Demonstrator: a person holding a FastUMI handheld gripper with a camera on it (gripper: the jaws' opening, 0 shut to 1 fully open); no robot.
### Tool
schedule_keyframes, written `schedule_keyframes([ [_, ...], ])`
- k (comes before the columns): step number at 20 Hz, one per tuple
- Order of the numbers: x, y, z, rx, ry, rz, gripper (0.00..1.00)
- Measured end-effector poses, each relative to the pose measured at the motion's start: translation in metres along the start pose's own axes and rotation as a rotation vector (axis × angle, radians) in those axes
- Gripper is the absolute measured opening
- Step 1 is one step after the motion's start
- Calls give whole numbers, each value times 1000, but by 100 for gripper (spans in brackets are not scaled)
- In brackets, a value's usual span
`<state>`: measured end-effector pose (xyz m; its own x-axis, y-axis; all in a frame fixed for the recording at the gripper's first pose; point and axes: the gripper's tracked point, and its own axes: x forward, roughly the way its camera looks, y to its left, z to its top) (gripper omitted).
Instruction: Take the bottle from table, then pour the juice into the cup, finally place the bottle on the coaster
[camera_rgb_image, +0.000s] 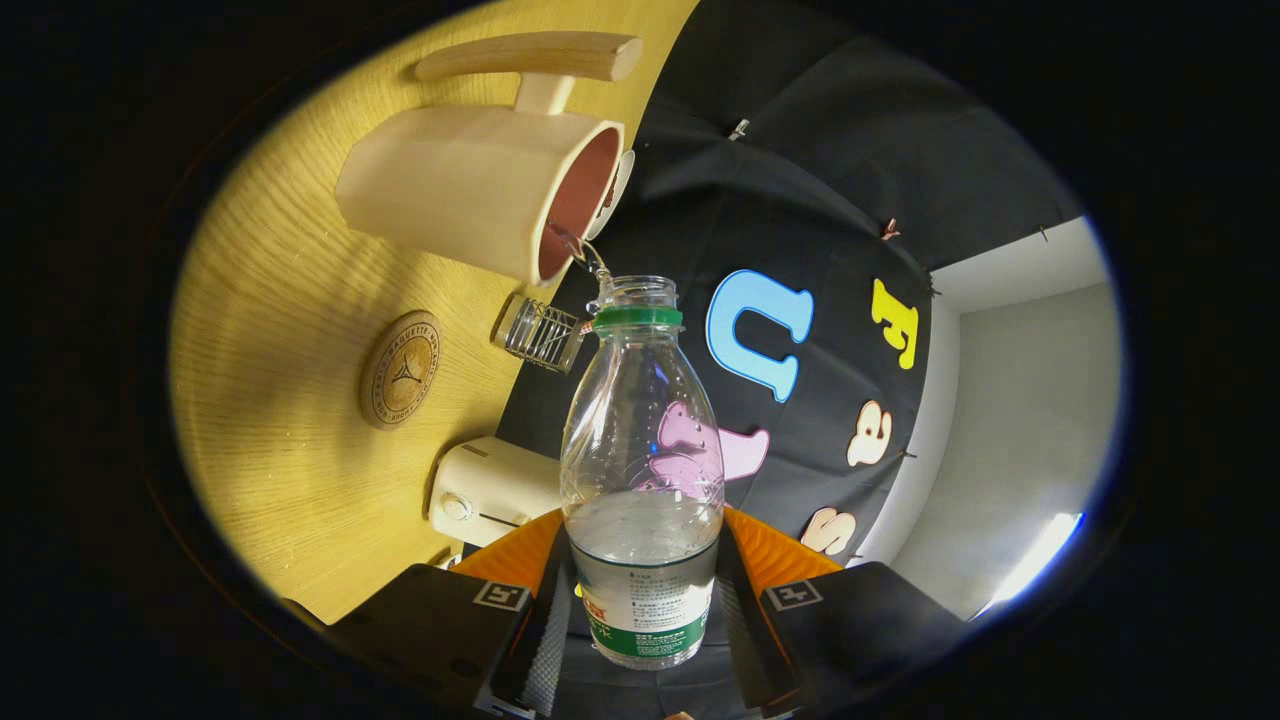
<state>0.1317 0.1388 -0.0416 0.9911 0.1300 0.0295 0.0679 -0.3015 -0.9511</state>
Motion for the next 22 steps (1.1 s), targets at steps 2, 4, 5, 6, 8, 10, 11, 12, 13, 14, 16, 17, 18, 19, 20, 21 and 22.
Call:
schedule_keyframes([
  [2,0,-2,1,-15,-6,-5,70],
  [4,0,-3,3,-27,-14,-8,70],
  [5,0,-3,4,-32,-17,-11,70],
  [6,2,-4,5,-39,-21,-14,70],
  [8,2,-7,6,-53,-28,-19,70],
  [10,2,-8,8,-65,-36,-19,70],
  [11,2,-9,8,-72,-39,-22,70],
  [12,3,-9,8,-80,-40,-24,70],
  [13,4,-11,8,-88,-41,-27,70],
  [14,4,-12,8,-96,-43,-29,70],
  [16,4,-13,10,-110,-46,-34,70],
  [17,5,-14,11,-117,-51,-32,70],
  [18,5,-14,11,-124,-55,-29,70],
  [19,5,-14,12,-134,-61,-28,70],
  [20,5,-15,14,-147,-68,-28,70],
  [21,4,-16,16,-161,-77,-28,70],
  [22,4,-16,17,-176,-83,-28,70],
])
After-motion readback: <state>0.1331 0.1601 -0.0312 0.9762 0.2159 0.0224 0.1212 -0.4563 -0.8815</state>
